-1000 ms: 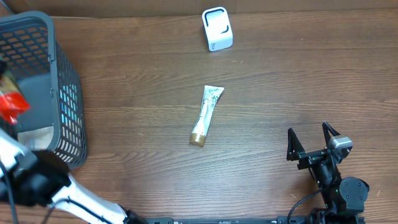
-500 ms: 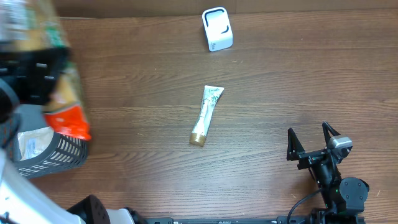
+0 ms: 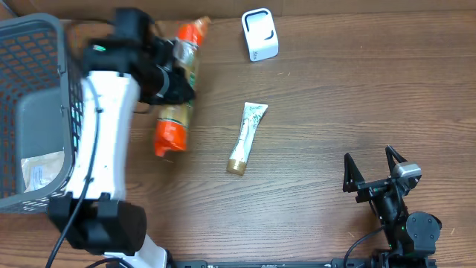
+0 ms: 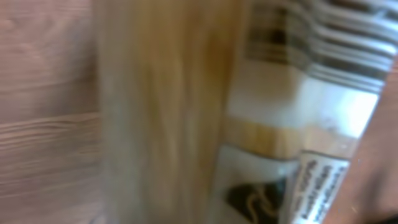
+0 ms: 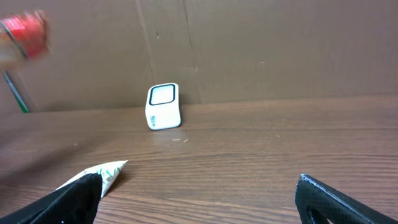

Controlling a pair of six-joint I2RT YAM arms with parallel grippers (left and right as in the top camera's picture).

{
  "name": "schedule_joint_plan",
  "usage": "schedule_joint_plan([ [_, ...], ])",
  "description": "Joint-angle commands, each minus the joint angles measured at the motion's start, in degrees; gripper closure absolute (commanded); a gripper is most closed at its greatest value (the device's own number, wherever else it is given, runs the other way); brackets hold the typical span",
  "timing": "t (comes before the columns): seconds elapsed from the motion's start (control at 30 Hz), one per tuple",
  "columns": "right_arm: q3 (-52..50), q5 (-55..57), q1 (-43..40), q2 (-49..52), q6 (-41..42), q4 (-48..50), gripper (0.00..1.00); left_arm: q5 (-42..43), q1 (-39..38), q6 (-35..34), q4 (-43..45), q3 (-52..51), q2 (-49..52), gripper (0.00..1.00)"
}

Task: Scan the item barcode
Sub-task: 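Carry the orange-capped pack out and lay it beside the tube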

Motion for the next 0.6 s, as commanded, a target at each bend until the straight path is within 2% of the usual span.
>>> schedule_joint_plan([
  [0.0, -0.5, 0.5, 0.3, -0.1, 0.0, 0.3, 0.0, -4.0, -3.7, -9.7, 8.4, -11.6, -1.4, 0.96],
  [0.1, -0.5, 0.5, 0.3, -0.1, 0.0, 0.3, 0.0, -4.4, -6.3, -12.9, 18.6, -22.4, -1.0, 0.96],
  [0.27, -0.5, 0.5, 0.3, -0.1, 0.0, 0.3, 0.0, -4.4, -9.5, -13.6, 32.1, -34.8, -1.0, 0.96],
  [0.3, -0.5, 0.5, 0.3, -0.1, 0.0, 0.3, 0.0, -4.4, -9.9, -13.7, 33.5, -36.2, -1.0, 0.9],
  [0.37, -0.5, 0.5, 0.3, -0.1, 0.0, 0.3, 0.0, -4.4, -10.7, -14.1, 34.7, -37.4, -1.0, 0.39],
  [0.4, -0.5, 0.5, 0.3, -0.1, 0.0, 0.3, 0.0, -4.4, -11.1, -14.1, 34.9, -37.3, -1.0, 0.0],
  [0.5, -0.5, 0.5, 0.3, -0.1, 0.0, 0.3, 0.0, -4.4, -11.2, -14.0, 34.2, -34.8, -1.0, 0.0],
  [0.57, -0.5, 0.5, 0.3, -0.1, 0.0, 0.3, 0.0, -4.4, -10.6, -13.6, 31.1, -29.4, -1.0, 0.0],
])
